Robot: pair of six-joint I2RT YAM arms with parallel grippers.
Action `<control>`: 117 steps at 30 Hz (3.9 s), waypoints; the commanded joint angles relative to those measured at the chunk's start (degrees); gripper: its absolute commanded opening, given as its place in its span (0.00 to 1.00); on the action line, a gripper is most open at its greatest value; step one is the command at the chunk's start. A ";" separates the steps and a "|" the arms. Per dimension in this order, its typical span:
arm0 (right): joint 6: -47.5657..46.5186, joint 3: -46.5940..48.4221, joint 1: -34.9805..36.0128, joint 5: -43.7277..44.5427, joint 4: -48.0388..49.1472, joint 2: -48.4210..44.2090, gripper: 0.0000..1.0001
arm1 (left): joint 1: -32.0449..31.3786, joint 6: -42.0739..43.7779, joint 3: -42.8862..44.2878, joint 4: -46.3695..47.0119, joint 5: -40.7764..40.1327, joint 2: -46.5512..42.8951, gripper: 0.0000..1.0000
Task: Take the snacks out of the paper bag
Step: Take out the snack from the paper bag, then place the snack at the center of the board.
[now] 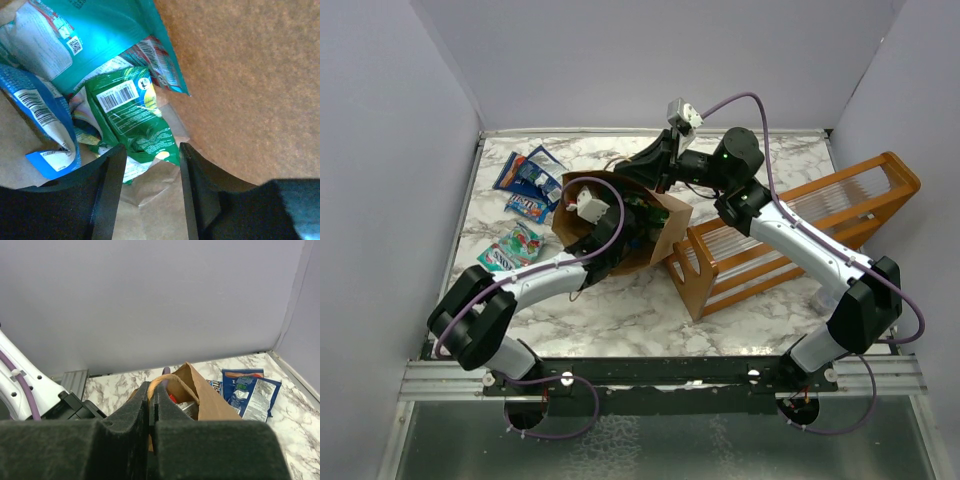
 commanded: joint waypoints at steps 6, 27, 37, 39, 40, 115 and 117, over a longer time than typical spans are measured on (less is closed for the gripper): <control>-0.52 0.76 0.41 -1.99 0.61 -2.15 0.02 | -1.13 0.06 2.49 -0.19 -3.77 2.13 0.50; -0.72 1.74 0.41 -2.09 -0.62 -2.75 0.02 | 1.96 -4.62 6.71 1.12 2.08 12.50 0.88; -2.10 1.85 0.39 -0.57 -2.07 -2.72 0.02 | 4.17 -6.52 13.19 -4.26 2.31 21.61 0.84; -2.62 1.89 0.41 -0.23 -2.59 -2.80 0.02 | 4.27 -5.52 13.66 -3.10 2.50 22.44 0.81; -3.06 1.84 0.41 0.19 -2.90 -2.82 0.02 | 4.36 -5.36 14.00 -2.94 2.64 22.63 0.78; -20.23 37.91 -14.27 14.32 -18.77 17.94 0.02 | 11.16 52.10 28.84 -37.71 -12.60 -30.51 0.00; -17.89 32.67 -14.27 11.71 -16.79 16.03 0.02 | 11.61 51.12 26.12 -38.73 -12.64 -30.69 0.00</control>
